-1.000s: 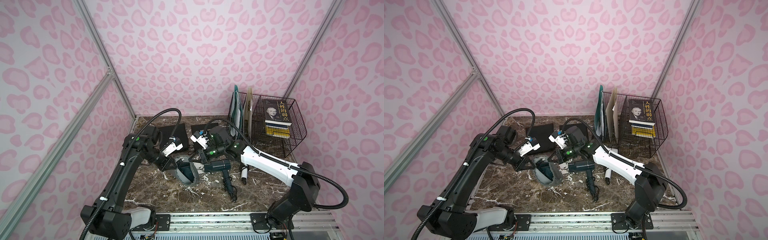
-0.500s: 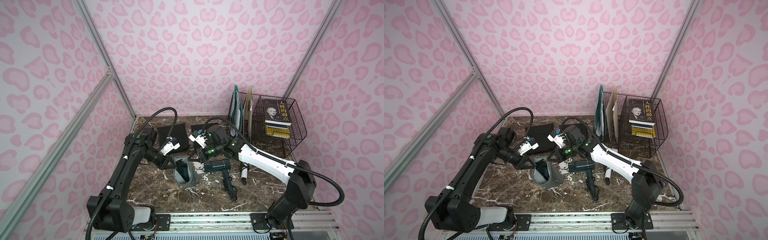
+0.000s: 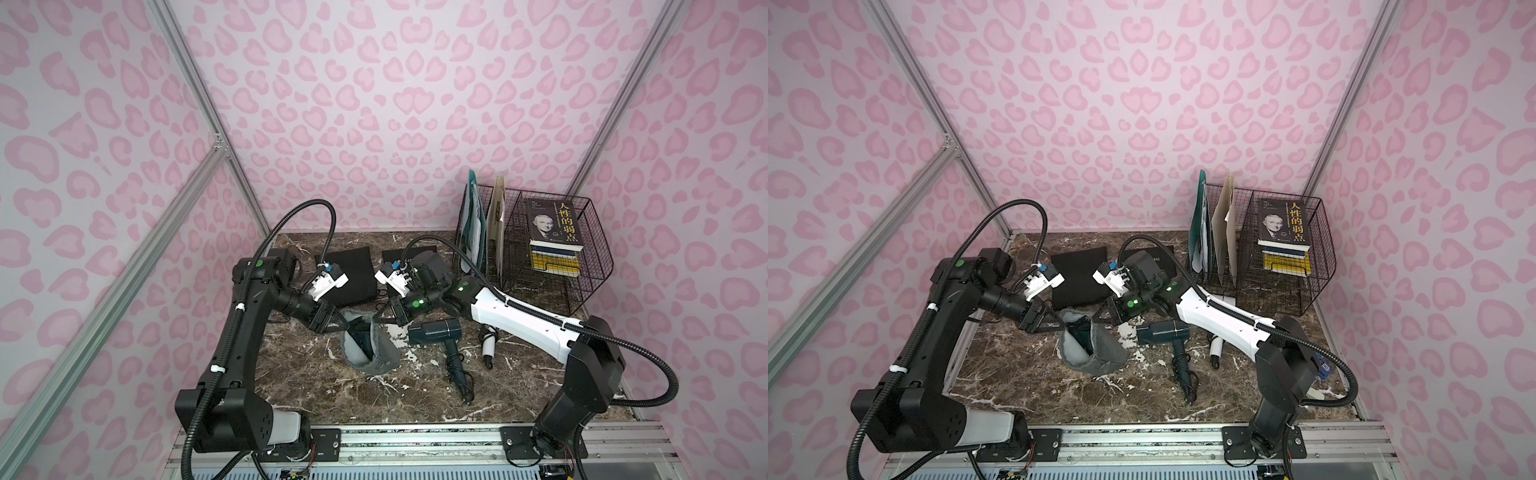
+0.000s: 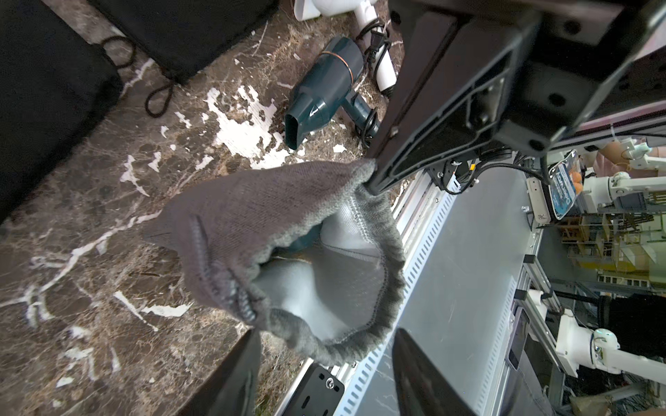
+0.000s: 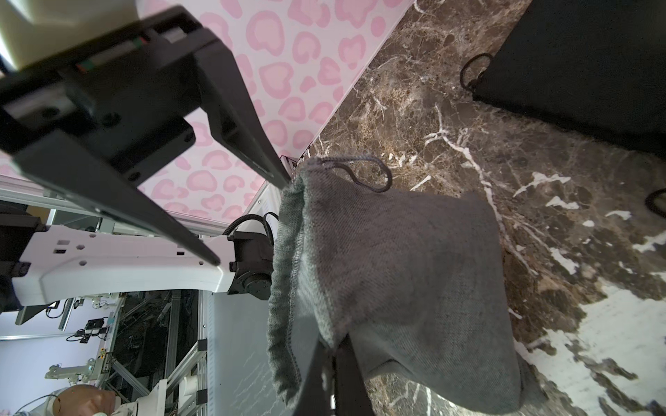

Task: Pack away hair dryers
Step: Place the drawstring bag at the center of the board.

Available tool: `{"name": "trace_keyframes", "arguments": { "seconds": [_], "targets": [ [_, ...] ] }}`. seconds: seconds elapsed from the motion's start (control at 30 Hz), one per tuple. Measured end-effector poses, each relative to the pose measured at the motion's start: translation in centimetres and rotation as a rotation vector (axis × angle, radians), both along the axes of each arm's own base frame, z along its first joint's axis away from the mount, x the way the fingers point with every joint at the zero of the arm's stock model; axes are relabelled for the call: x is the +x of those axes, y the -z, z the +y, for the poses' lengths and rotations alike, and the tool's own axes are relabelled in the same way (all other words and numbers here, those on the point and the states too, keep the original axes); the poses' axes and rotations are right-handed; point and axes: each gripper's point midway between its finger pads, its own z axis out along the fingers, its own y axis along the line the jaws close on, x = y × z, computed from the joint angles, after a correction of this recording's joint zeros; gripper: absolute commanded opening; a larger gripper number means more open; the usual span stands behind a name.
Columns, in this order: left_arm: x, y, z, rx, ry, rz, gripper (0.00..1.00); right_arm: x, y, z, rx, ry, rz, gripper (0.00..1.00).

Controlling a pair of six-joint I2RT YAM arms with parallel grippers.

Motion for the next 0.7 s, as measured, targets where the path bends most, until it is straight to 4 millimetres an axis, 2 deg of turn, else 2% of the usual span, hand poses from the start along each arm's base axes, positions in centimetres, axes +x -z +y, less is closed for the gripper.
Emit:
{"name": "trace_keyframes", "arguments": {
  "seconds": [0.23,0.47,0.7],
  "targets": [
    [2.0,0.2,1.4,0.011,-0.132,0.030,0.68,-0.4,0.5,0.3,-0.006,-0.020,-0.005,0.00],
    [3.7,3.0,2.3,0.067,-0.233,0.131,0.66,-0.3,0.8,0.4,-0.009,-0.024,-0.009,0.00],
    [4.1,4.2,2.3,0.064,-0.264,0.194,0.63,-0.2,0.8,0.5,-0.009,-0.028,-0.014,0.00]
  ]
}}
